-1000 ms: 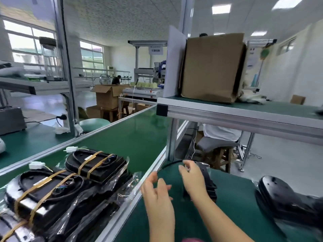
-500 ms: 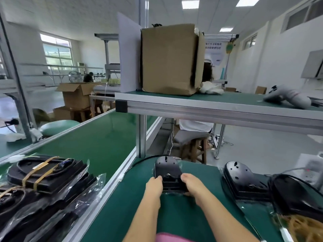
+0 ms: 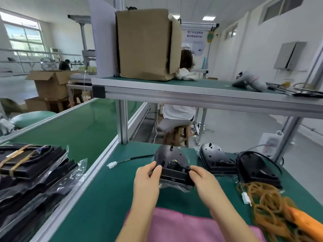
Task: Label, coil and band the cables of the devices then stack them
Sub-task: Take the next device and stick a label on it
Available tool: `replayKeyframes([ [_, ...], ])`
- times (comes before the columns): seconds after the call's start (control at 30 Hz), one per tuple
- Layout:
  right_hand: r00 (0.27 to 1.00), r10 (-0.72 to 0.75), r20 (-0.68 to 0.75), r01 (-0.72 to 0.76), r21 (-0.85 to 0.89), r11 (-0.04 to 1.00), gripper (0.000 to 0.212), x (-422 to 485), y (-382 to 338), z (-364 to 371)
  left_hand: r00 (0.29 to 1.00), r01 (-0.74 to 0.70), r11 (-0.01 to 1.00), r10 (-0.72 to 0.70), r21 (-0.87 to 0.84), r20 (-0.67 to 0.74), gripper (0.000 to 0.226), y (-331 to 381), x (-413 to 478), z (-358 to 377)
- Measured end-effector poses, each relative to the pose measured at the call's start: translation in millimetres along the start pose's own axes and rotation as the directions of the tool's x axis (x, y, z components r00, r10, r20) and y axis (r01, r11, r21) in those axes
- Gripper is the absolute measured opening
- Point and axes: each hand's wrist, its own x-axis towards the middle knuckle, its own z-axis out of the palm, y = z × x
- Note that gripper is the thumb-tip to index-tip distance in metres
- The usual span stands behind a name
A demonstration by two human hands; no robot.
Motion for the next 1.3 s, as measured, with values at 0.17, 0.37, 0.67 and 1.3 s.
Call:
replayKeyframes([
  [0.17, 0.997, -0.077, -0.002, 0.076, -0.039, 0.996, 0.032, -76, 23, -27, 0.999, -0.031, 0.996, 0.034, -0.084, 0.036, 0.026, 2, -76, -20],
  [0.37, 1.000, -0.001, 0.003, 0.001, -0.119, 0.993, 0.030, -136, 68, -28, 0.999, -0.013, 0.999, 0.015, -0.050, 0.037, 0.029, -37, -142, -23],
  [0.67, 0.997, 0.024, 0.074, -0.002, -0.282, 0.959, 0.036, -145, 92, -34, 0.982, -0.052, 0.979, 0.014, 0.196, 0.187, 0.030, -78, -159, -24],
  [1.3, 0.964, -0.126, -0.233, 0.005, -0.458, 0.889, 0.034, -148, 116, -79, 0.848, -0.448, 0.763, 0.198, 0.465, 0.492, 0.052, -52, -177, -20],
])
